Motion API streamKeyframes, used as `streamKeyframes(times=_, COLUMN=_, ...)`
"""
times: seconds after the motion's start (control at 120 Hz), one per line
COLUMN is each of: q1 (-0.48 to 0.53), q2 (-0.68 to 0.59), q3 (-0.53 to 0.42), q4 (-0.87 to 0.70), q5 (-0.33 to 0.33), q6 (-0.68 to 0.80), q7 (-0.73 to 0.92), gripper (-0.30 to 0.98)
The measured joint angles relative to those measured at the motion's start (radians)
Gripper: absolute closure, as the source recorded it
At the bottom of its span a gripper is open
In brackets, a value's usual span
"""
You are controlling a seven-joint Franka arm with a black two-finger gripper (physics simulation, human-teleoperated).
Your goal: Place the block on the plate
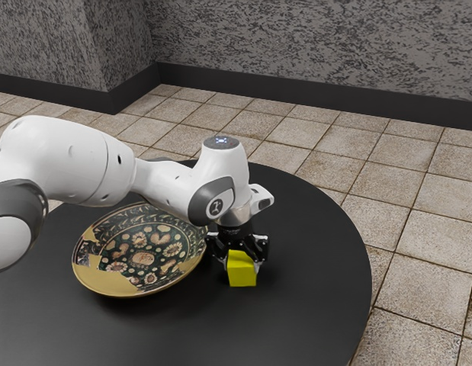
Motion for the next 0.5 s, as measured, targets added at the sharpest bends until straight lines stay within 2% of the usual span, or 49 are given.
streamKeyframes(times=0.5, q1=-0.010, q2=-0.034, q3=0.000, q4=-0.003, q5=0.013, q6=0.000, q7=0.000, gripper=0.28)
